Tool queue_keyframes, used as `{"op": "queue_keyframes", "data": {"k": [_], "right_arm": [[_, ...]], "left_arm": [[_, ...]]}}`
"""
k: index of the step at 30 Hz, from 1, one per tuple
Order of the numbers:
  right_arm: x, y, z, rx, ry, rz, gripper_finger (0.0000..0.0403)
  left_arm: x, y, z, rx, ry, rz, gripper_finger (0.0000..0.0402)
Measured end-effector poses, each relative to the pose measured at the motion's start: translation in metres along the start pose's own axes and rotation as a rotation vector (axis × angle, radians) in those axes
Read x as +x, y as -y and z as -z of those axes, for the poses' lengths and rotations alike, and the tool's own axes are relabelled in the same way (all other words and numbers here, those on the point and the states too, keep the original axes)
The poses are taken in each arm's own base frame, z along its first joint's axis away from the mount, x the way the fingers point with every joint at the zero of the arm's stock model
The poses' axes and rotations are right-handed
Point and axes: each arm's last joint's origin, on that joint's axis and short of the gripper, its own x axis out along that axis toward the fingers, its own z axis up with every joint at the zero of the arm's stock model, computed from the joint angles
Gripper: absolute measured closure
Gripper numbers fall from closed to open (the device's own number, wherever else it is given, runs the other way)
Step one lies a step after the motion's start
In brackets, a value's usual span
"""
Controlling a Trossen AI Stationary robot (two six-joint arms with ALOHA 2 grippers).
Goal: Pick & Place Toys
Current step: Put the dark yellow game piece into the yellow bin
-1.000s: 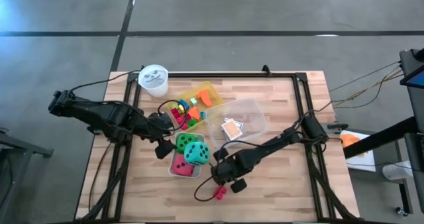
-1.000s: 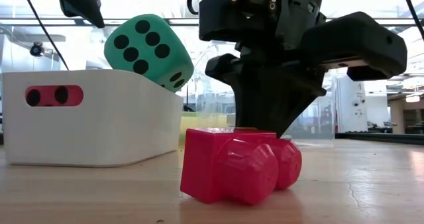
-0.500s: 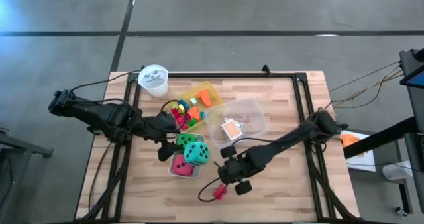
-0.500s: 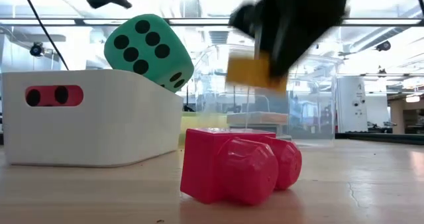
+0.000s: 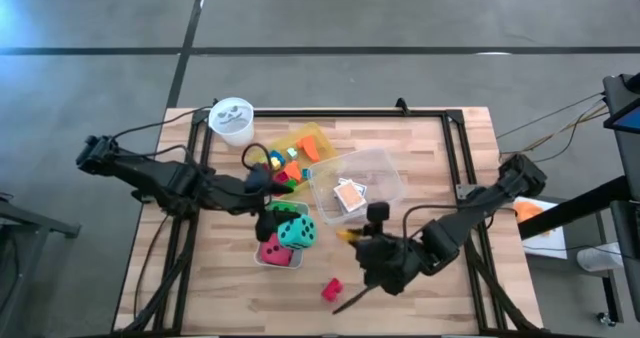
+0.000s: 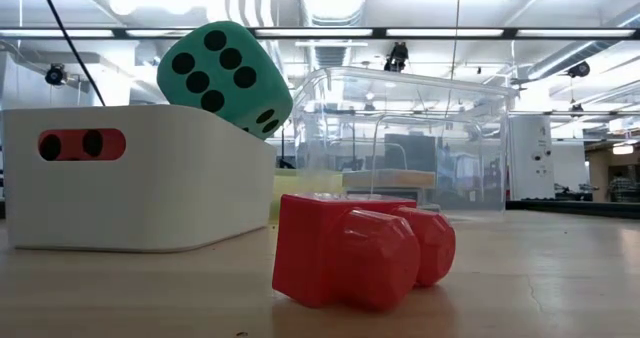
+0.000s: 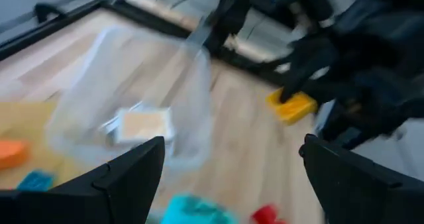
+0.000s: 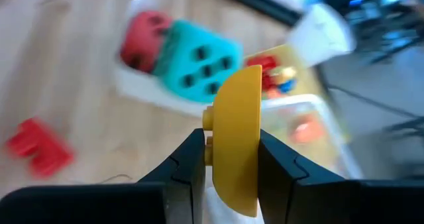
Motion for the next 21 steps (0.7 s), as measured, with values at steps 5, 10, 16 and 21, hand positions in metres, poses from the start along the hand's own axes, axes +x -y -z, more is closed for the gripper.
{"op": "queue_keyframes", "data": {"k": [5,10,16,21], "right_arm": [[0.003,0.012,-0.006,-0.034,0.055,0.173,0.0318],[0.007,0.019,-0.013,-0.090,0.088,0.284,0.0318],[0.014,0.028,-0.024,-0.137,0.120,0.313,0.0318],[0.022,0.039,-0.030,-0.124,0.142,0.305,0.0318]], "left_arm": [[0.011,0.010,-0.008,-0.085,0.096,0.064,0.0056],[0.023,0.015,-0.007,-0.109,0.104,0.091,0.0056],[0.038,0.013,-0.011,-0.130,0.142,0.086,0.0056],[0.051,0.012,-0.011,-0.126,0.159,0.079,0.0056]]}}
